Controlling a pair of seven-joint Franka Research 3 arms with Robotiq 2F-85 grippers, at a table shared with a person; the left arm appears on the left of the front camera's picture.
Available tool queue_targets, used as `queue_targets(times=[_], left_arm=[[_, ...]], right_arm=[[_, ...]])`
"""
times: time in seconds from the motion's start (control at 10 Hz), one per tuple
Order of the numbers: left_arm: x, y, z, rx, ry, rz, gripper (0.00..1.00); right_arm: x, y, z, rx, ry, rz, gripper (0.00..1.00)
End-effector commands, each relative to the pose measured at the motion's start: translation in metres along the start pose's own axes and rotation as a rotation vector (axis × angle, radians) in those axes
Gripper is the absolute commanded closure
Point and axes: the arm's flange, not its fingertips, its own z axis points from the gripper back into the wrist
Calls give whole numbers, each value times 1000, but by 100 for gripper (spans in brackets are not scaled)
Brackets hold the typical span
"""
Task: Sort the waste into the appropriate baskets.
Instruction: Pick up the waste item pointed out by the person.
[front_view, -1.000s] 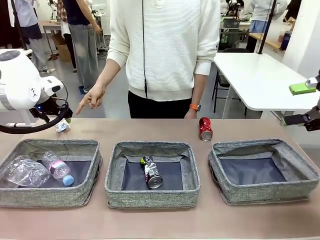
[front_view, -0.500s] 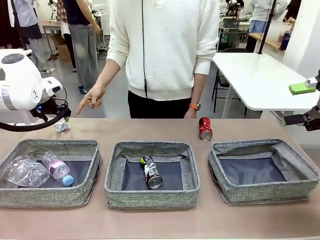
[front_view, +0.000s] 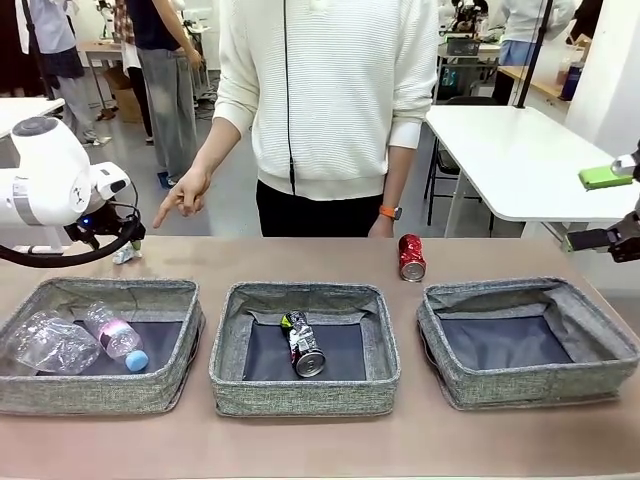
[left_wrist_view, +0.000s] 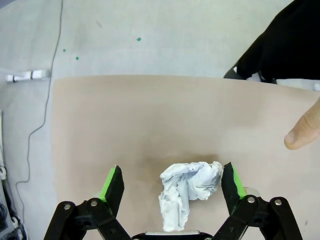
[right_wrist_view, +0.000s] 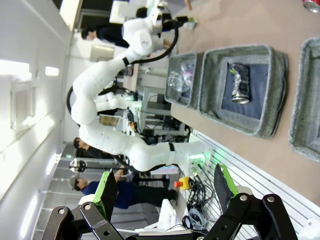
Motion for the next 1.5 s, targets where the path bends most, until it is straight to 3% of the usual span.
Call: queue_targets(times=[0.0,0.2,0.3,0.4,0.5,0.6,0.8,0.9,1.1,1.4], left_arm=[[5,-1,-4,27,36,11,0],[4,0,-8,24,69,3,0],[2,0,-10,22,88,-2,6],[2,0,-11,36,97,-2,59],[1,1,-11,36,102,-7,66],[1,1,-12,34,102,-10,100],[-1,0,-12,35,99,-12,100],[-2,0,-12,39,98,-12,86],[-3,-2,-11,47,97,-24,100],[-4,-1,-13,50,108,-22,100]], right_arm=[[4,3,-2,5,-11,13,0],[4,3,-2,5,-11,13,0],[4,3,-2,5,-11,13,0],[4,3,-2,5,-11,13,0],[4,3,-2,5,-11,13,0],[4,3,-2,5,-11,13,0],[4,3,-2,5,-11,13,0],[4,3,-2,5,-11,13,0],[4,3,-2,5,-11,13,0],[4,3,-2,5,-11,13,0]])
